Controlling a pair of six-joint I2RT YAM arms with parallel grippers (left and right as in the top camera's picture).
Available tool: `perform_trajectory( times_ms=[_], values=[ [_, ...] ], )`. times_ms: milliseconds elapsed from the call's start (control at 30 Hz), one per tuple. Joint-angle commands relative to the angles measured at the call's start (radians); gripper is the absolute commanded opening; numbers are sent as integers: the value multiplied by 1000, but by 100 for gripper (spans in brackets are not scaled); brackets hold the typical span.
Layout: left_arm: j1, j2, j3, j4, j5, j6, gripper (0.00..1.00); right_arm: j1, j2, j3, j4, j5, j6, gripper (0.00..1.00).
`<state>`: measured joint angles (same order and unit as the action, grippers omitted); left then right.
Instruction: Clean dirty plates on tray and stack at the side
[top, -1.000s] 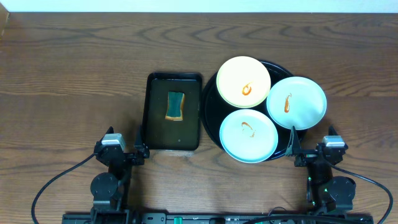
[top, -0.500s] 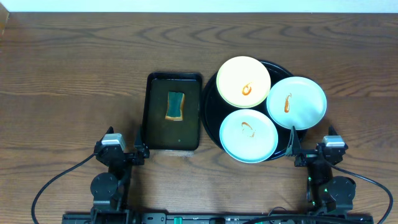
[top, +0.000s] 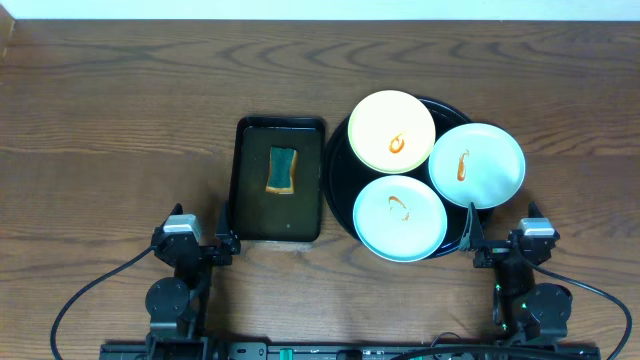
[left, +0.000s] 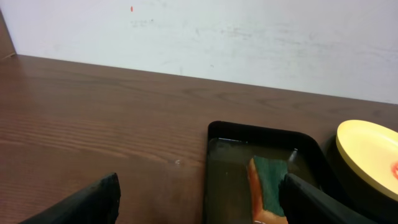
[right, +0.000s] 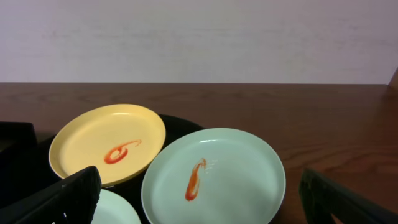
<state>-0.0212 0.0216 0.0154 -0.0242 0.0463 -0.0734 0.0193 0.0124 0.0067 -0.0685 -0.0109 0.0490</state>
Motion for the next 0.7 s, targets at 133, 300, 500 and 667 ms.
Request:
perform_trajectory(
  times_ms=[133, 300, 500, 667],
  values=[
    [5, 2, -11, -43, -10, 13, 82, 12, -4, -1, -4, -5, 17, 99],
    [5, 2, -11, -44, -10, 13, 82, 12, -4, -1, -6, -5, 17, 99],
    [5, 2, -11, -44, -9, 9, 83, 12, -4, -1, -6, -3, 18, 99],
    [5, 2, -5, -49, -9, 9, 82, 12, -4, -1, -4, -1, 17, 99]
  ],
)
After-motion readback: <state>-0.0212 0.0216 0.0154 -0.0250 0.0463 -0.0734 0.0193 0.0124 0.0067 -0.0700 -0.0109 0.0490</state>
